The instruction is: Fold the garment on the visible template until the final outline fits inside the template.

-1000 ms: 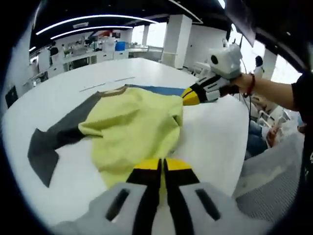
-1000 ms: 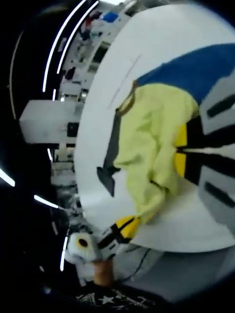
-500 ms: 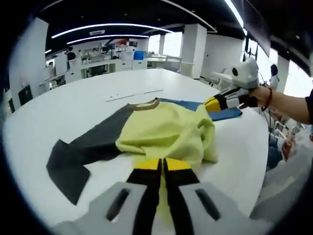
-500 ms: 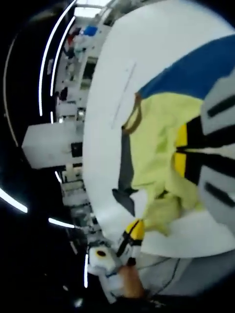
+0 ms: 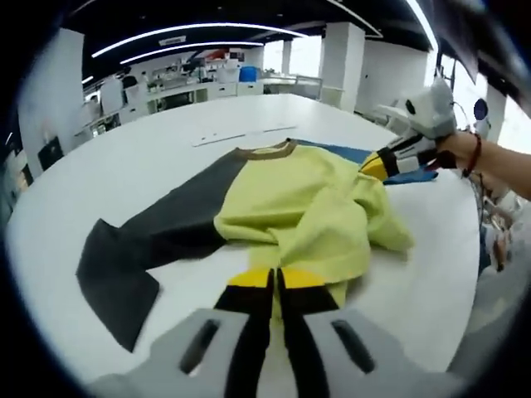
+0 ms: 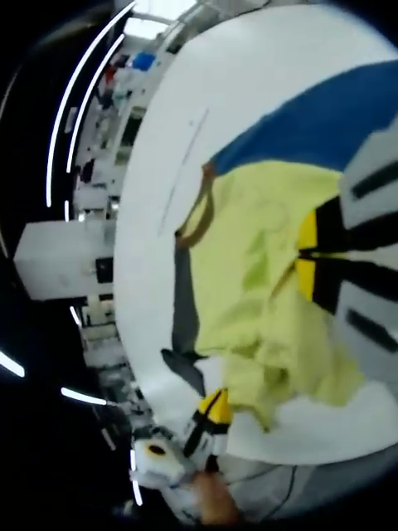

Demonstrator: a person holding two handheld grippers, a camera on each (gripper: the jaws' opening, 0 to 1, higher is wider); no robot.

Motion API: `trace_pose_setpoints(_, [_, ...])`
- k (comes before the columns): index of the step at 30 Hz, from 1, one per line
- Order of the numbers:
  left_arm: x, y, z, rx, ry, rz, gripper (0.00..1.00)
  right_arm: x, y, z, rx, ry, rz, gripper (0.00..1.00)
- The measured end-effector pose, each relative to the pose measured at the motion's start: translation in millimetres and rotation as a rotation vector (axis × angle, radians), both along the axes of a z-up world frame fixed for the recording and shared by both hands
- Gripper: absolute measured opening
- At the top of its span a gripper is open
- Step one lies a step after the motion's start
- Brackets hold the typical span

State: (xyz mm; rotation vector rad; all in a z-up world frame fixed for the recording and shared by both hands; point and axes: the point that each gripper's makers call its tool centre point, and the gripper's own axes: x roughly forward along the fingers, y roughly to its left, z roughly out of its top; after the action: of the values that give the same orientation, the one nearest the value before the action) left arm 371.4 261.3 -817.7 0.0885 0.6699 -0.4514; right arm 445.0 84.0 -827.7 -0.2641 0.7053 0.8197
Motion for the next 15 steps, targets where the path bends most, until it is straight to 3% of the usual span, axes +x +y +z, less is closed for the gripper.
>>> trace_pose_setpoints(6, [-0.7, 4.1, -2.4, 0.012, 0.008, 0.011, 0.01, -0.8, -1.3, -0.1, 0.011, 0.014, -0.024, 0.0])
trace_pose_setpoints(9, [-2.5, 7.6, 3.2, 0.01, -0.003, 0.013, 0.03, 0.9, -6.2, 3.3, 0.031, 0.037, -0.084, 0.0])
trace_pose_setpoints(15, [-14.4, 16.1, 19.4, -0.047, -0.02, 0.04, 0.13, -4.4, -21.5, 12.7, 0.013, 0.043, -0.144, 0.19])
